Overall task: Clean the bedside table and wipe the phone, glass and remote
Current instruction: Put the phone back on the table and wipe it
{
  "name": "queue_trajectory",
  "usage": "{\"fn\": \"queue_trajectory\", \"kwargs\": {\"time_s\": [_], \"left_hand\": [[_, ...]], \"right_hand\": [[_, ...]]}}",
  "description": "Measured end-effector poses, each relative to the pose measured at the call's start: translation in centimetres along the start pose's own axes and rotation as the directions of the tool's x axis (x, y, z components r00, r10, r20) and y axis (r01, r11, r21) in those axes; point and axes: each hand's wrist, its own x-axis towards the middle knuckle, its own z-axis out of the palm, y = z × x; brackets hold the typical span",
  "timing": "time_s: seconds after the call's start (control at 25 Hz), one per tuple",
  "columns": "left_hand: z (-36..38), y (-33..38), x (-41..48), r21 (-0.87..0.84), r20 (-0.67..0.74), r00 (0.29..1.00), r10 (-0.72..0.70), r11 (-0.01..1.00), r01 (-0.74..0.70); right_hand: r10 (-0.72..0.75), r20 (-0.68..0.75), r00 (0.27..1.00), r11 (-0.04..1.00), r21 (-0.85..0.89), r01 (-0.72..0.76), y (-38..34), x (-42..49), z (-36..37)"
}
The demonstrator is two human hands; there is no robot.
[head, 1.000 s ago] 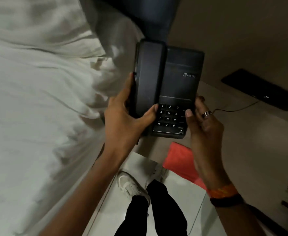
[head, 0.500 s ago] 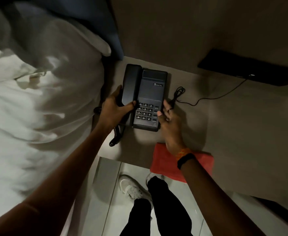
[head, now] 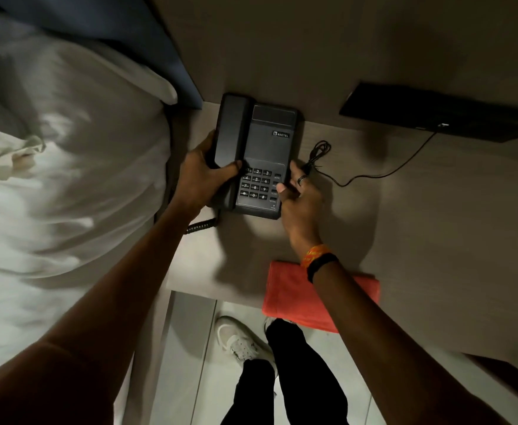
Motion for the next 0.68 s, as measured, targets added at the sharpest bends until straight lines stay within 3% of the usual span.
{"fn": "queue_trajectory", "kwargs": {"time_s": [0.2, 0.32, 0.4, 0.48, 0.6, 0.68], "left_hand": [[1.1, -0.3, -0.9, 0.073, -0.081, 0.996, 0.031, 0.997, -0.025], [2.7, -0.1, -4.3, 0.230, -0.196, 0.970, 0.145, 0.968, -0.099], [4.2, -0.5, -8.1, 0.351, -0.103, 0.947, 0.305, 0.902, -0.252], [6.2, -2.4, -11.7, 0.446, 0.135, 0.899, 0.417, 0.785, -0.431], [9.8, -6.1, -16.2, 0.461, 0.442, 0.826, 0.351, 0.701, -0.544], [11.3, -7.8, -17.5, 0.496, 0.497, 0.779, 0.383, 0.611, -0.617]], "right_hand": [[-0.088, 0.039, 0.995, 0.995, -0.038, 0.089, -0.6, -0.7, -1.0], [-0.358, 0.119, 0.926, 0.910, -0.179, 0.375, 0.3, -2.5, -4.2], [-0.505, 0.231, 0.831, 0.745, -0.370, 0.555, 1.9, -4.1, -7.5], [-0.546, 0.398, 0.737, 0.502, -0.550, 0.668, 3.8, -6.0, -11.4], [-0.431, 0.668, 0.607, 0.204, -0.583, 0.786, 8.6, -8.5, -16.7], [-0.340, 0.774, 0.534, 0.055, -0.550, 0.833, 11.6, -9.1, -18.6]]}}
